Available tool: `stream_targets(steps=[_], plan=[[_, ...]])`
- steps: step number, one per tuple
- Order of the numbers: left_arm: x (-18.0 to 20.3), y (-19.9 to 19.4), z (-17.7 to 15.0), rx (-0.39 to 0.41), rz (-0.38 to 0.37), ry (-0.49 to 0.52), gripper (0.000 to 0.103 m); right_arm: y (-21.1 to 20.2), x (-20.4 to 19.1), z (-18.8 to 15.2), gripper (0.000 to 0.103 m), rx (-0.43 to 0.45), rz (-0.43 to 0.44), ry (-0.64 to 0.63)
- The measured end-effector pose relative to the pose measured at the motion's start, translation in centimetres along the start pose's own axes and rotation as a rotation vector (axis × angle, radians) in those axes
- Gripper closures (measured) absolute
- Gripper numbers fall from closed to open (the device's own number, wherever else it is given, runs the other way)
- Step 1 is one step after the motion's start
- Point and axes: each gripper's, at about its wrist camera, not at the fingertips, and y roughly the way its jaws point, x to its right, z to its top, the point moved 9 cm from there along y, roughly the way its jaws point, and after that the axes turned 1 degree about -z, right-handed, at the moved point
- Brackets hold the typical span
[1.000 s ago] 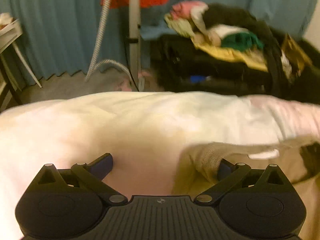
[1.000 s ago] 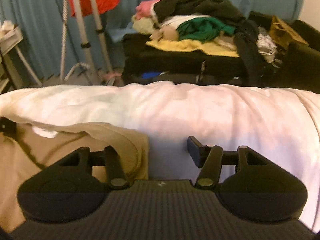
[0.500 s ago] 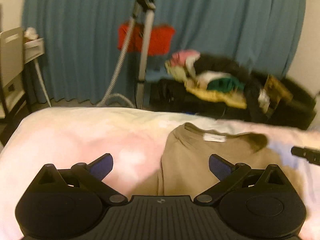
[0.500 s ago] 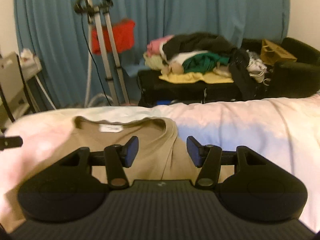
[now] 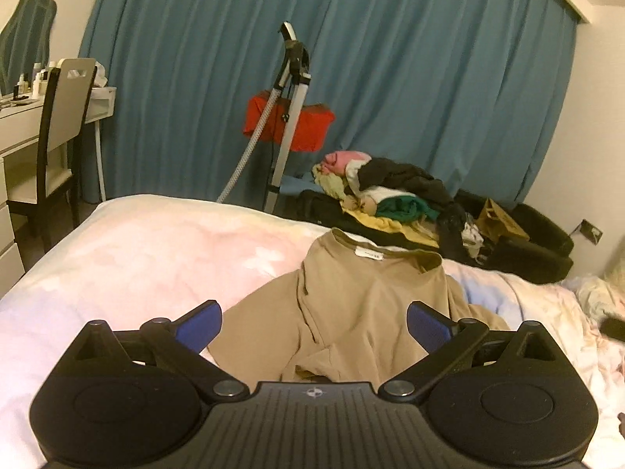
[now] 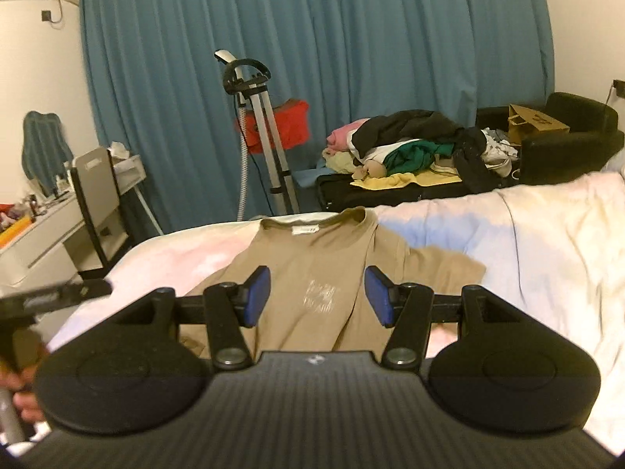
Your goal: Fold clothes
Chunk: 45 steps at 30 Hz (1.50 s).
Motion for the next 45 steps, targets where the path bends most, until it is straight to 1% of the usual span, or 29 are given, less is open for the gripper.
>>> stream_targets(steps=[2,3,5,7,9,11,13,14,15,16,17,18,19,20,21,22,23,24,25,26,27,29,31,34,36,39,40,43,45], plan=[[-1.1,1.3,-1.2,-0.042,0.007,-0.035,0.005,-0.4,0.0,-1.8,0.047,-0.010,0.001,0.008],[-1.8,2.1,-1.8,-0.066,0.005,-0.065,0.009,-0.4,0.1,-2.7,0.047,-0.014,0.004,0.018],[-3.3,3.8,-3.4,-0.112,-0.011,-0.170,0.014,-0.3,0.2,-4.7,0.047,-0.026,0.020,0.045],[-4.9,5.5,-4.9,-0.151,-0.023,-0.280,0.021,0.5,0.5,-6.8,0.047,-0.061,0.015,0.058],[-6.2,7.1,-5.8,-0.151,0.008,-0.323,0.022,1.6,0.8,-8.7,0.047,-0.100,0.013,0.070],[-7.4,8.7,-6.7,-0.148,0.043,-0.358,0.024,2.9,1.1,-9.6,0.047,-0.121,0.014,0.076],[-8.3,10.2,-7.3,-0.142,0.076,-0.350,0.038,4.3,1.4,-10.4,0.047,-0.142,0.014,0.082],[-8.7,10.9,-7.5,-0.139,0.093,-0.343,0.039,4.9,1.7,-10.6,0.047,-0.145,0.008,0.083],[-9.0,11.6,-7.9,-0.136,0.101,-0.354,0.043,5.4,2.0,-10.8,0.047,-0.147,0.003,0.087],[-9.4,12.2,-8.3,-0.133,0.096,-0.376,0.048,5.9,2.5,-11.1,0.047,-0.149,-0.008,0.097],[-9.5,12.7,-8.4,-0.121,0.083,-0.394,0.050,6.3,3.0,-11.3,0.047,-0.153,-0.019,0.113],[-9.6,13.1,-8.4,-0.108,0.069,-0.409,0.054,6.7,3.6,-11.4,0.047,-0.163,-0.025,0.139],[-9.6,13.4,-8.2,-0.099,0.058,-0.415,0.062,6.9,4.1,-11.6,0.047,-0.173,-0.022,0.169],[-9.5,13.8,-7.9,-0.091,0.049,-0.418,0.067,7.1,4.4,-11.7,0.047,-0.173,-0.017,0.189],[-9.7,14.1,-7.6,-0.083,0.058,-0.422,0.077,7.4,4.7,-11.8,0.047,-0.172,-0.012,0.207],[-10.0,14.4,-7.4,-0.074,0.071,-0.426,0.083,7.7,5.0,-11.8,0.047,-0.163,-0.031,0.192],[-10.4,14.8,-7.2,-0.064,0.086,-0.443,0.087,8.0,5.3,-11.8,0.046,-0.152,-0.056,0.169],[-11.0,15.1,-7.0,-0.058,0.096,-0.465,0.098,8.4,5.5,-11.7,0.045,-0.149,-0.067,0.167],[-11.5,15.3,-6.6,-0.049,0.104,-0.481,0.101,8.8,5.7,-11.5,0.045,-0.147,-0.074,0.169],[-12.0,15.5,-6.1,-0.039,0.113,-0.496,0.101,9.1,6.0,-11.3,0.045,-0.146,-0.082,0.172],[-12.3,15.4,-4.8,-0.021,0.129,-0.476,0.101,9.4,6.2,-11.2,0.045,-0.145,-0.074,0.188],[-12.8,15.2,-1.8,0.018,0.164,-0.419,0.102,9.8,6.6,-10.9,0.046,-0.142,-0.069,0.205],[-13.2,15.0,1.3,0.058,0.199,-0.362,0.102,10.5,7.3,-10.9,0.046,-0.144,-0.086,0.207],[-13.1,14.9,7.7,0.115,0.241,-0.236,0.102,11.8,8.3,-11.3,0.045,-0.169,-0.094,0.238],[-12.8,15.2,11.2,0.129,0.290,-0.168,0.102,12.7,8.9,-11.6,0.045,-0.191,-0.089,0.273],[-12.9,16.9,14.9,0.136,0.370,-0.129,0.102,13.7,9.3,-11.5,0.045,-0.180,-0.098,0.271],[-13.1,17.7,15.6,0.134,0.407,-0.106,0.102,13.8,9.4,-11.4,0.045,-0.171,-0.102,0.260],[-14.1,21.1,14.6,0.084,0.479,-0.106,0.102,14.4,9.7,-11.0,0.045,-0.141,-0.114,0.227],[-14.9,23.3,12.6,0.045,0.459,-0.141,0.100,14.7,9.9,-10.6,0.045,-0.116,-0.120,0.201]])
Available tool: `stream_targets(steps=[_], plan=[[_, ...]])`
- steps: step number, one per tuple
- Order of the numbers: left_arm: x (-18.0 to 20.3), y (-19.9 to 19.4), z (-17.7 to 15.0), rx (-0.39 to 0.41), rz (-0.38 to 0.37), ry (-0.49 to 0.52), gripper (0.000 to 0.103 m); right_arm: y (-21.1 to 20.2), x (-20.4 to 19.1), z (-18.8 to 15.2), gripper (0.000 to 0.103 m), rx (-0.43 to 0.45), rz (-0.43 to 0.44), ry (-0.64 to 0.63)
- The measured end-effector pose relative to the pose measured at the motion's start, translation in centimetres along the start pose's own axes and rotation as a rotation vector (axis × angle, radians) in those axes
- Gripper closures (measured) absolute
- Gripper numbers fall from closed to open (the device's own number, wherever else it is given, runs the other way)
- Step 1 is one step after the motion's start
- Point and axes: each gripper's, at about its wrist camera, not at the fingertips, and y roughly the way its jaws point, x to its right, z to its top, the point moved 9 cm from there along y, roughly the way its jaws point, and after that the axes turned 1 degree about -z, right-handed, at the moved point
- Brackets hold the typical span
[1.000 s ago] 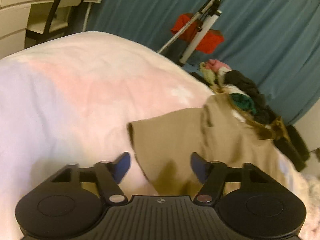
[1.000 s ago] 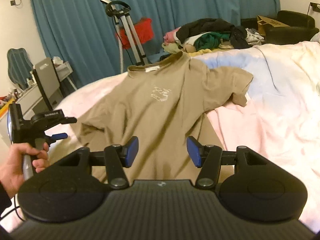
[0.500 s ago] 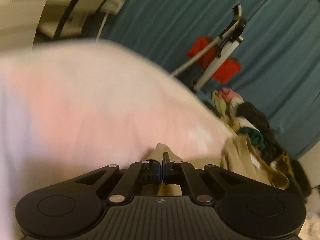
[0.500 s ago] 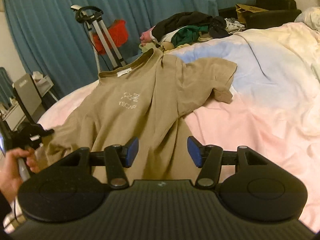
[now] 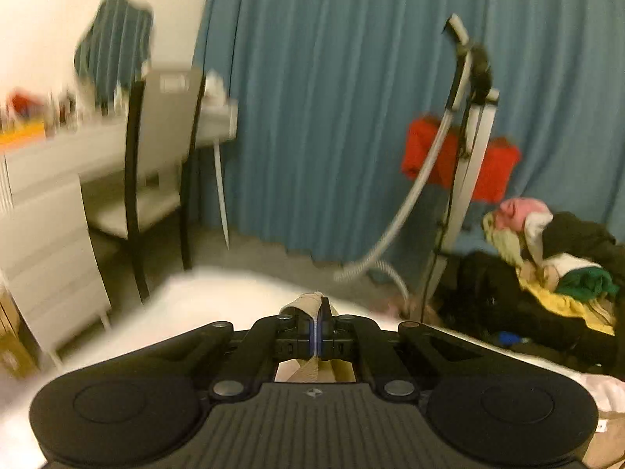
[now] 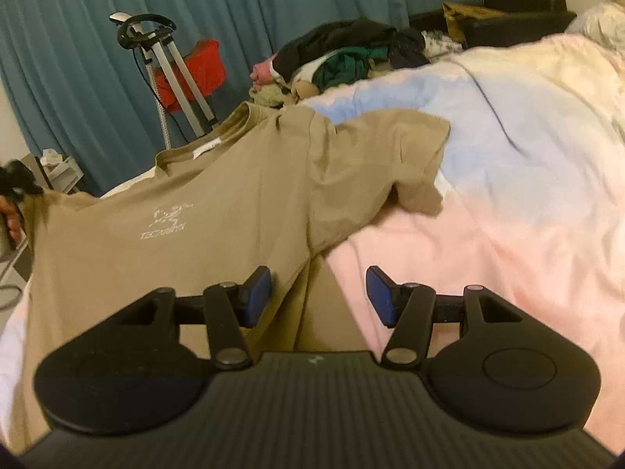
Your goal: Fold clothes
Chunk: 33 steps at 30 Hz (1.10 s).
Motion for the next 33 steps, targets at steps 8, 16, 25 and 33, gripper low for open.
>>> stream_targets(steps=[8,16,25,33], plan=[[1.4,-1.2,-6.8,-0.077,-0.116,0.054,0.043,-0.2,-1.3,1.5,0.046,0.108,0.029,-0.112],[5.4,-15.6,-11.7,-0.013,-0.281,0.235,0.020,-3.9,-1.2,3.3,0.046,0.180,0.048,-0.109],[7.3,-31.9,-19.7,-0.074,-0.428,0.213,0.019,-9.6,-1.5,3.5,0.046,0.212,0.067,-0.123],[9.0,-38.9,-24.4,-0.122,-0.500,0.243,0.016,-5.8,1.9,4.0,0.046,0.093,0.061,0.022]])
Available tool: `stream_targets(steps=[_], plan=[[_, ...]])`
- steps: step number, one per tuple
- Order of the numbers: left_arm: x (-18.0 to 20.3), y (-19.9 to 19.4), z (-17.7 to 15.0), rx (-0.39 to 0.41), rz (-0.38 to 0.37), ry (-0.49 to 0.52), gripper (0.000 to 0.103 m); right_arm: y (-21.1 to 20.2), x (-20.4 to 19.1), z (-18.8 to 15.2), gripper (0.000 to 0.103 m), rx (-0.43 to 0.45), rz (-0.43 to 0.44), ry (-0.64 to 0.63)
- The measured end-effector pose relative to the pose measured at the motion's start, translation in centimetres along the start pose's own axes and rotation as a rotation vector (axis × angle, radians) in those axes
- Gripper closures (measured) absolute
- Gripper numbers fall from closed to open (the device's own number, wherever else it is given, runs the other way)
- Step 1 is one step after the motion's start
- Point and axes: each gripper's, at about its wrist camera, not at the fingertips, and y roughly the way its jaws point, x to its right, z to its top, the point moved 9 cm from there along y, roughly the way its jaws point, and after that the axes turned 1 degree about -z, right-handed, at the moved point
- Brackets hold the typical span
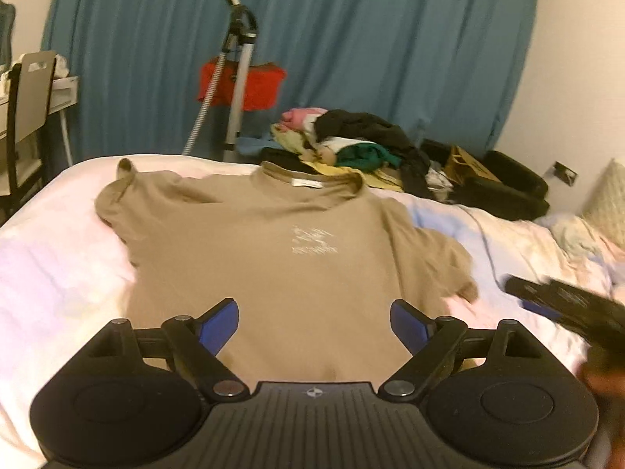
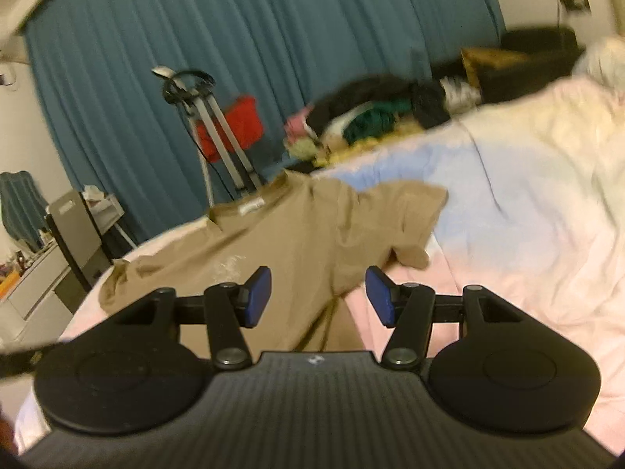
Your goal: Fold clothes
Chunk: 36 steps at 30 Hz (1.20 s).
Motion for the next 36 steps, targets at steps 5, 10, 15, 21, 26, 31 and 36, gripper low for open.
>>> stream_targets(steps=[5,10,15,21,26,31,36], plan=[[-0.9,1.5,-1.4,0.022,-0.037,-0.067,0.016,7.3,5.5,1.7,0.046,-0.062,-0.052,0.128],[-3.5,4.7,-2.1,0.004,-0.050,-0.141,0.016,14.9,9.9,2.5,0.047,-0.055,-0.060,0.226],[-4.4,7.5,-2.0,-0.020,-0.093,-0.198,0.016,19.8,9.2,3.5,0.083,-0.058,-0.054,0.122],[-3.8,10.4,-1.2,-0.001,-0.122,-0.167,0.016,18.6,8.1,10.2,0.094,0.106,-0.134,-0.081],[-3.1,12.5,-1.4,-0.003,-0.141,-0.094,0.016,22.5,11.8,13.2,0.094,0.030,-0.269,-0.115],[-3.2,14.1,-2.3,-0.053,-0.162,-0.114,0.016,24.1,13.0,10.9,0.086,-0.016,-0.289,-0.049],[-2.6,13.9,-2.3,-0.047,-0.188,-0.086,0.017,20.1,11.8,10.3,0.022,0.001,-0.245,-0.021]])
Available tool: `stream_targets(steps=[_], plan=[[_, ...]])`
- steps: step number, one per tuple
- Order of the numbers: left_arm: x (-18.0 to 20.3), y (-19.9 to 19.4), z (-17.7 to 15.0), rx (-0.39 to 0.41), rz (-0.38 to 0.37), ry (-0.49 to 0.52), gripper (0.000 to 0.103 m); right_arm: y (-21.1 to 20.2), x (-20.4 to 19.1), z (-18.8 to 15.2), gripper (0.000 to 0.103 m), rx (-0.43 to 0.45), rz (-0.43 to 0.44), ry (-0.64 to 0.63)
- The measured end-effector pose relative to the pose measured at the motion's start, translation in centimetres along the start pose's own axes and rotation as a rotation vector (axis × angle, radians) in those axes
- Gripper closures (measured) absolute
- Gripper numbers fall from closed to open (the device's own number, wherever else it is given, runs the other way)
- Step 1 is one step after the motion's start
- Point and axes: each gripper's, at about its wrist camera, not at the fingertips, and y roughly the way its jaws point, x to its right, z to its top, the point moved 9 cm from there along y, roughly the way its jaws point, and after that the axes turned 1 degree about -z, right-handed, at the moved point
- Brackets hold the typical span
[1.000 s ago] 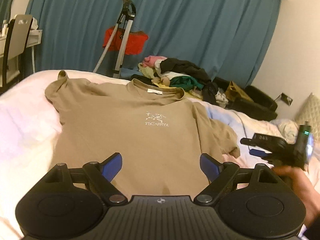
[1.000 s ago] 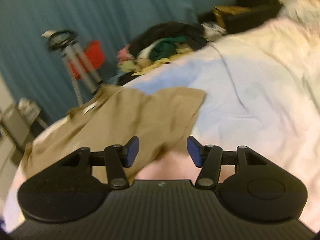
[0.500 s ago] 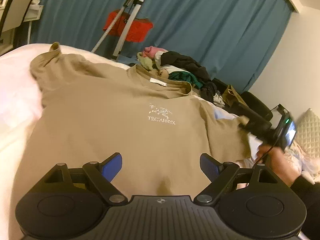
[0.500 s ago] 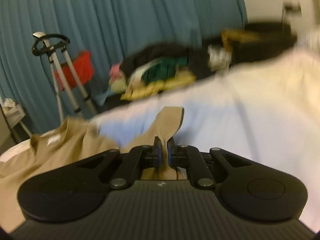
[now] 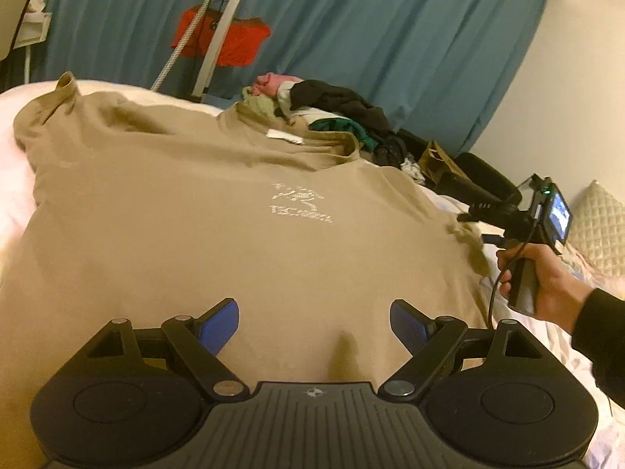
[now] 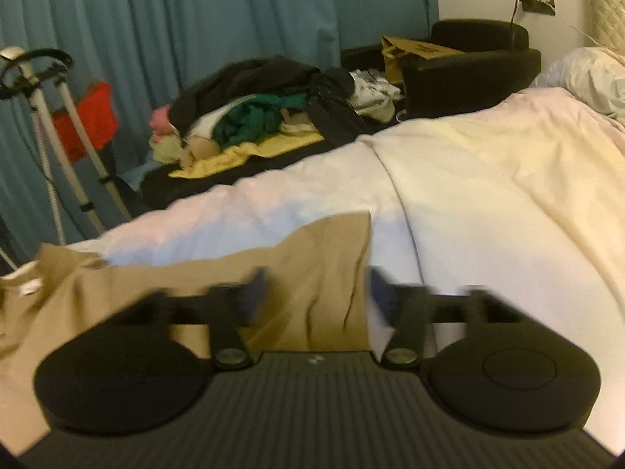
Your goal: Fold clothes
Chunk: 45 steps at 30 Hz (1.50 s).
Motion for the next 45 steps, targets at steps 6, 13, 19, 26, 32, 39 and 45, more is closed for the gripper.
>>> stream_targets(steps=[6,13,19,26,32,39,45], plan=[[2.8,-1.5,-1.4,-0.025,-0.067,0.075,0.017,-13.2,-0.5,-1.9,0.022,0.048,0.134,0.010],[8.0,-4.8,-5.9,-0.170,-0.265,0.118,0.017,-28.1,0.1,-6.3,0.022,0.018,0.187,0.055],[13.6,-6.7,-11.2,-0.323,-0.426,0.111,0.023,-34.8,1.1,-8.3,0.022,0.075,0.240,0.105],[17.3,-3.7,-15.5,-0.402,-0.308,0.223,0.101,-35.7,2.9,-8.1,0.022,0.092,0.244,0.169],[23.3,-4.2,-16.7,-0.388,-0.436,0.293,0.100,-35.7,4.4,-8.1,0.022,0.102,0.271,0.236],[23.4,-3.0,-17.9,-0.468,-0.452,0.302,0.062,-33.3,5.2,-8.6,0.019,0.054,0.339,0.345],[17.3,-6.1,-11.4,-0.362,-0.314,0.271,0.019,-26.2,1.7,-8.0,0.019,-0.023,0.442,0.385]])
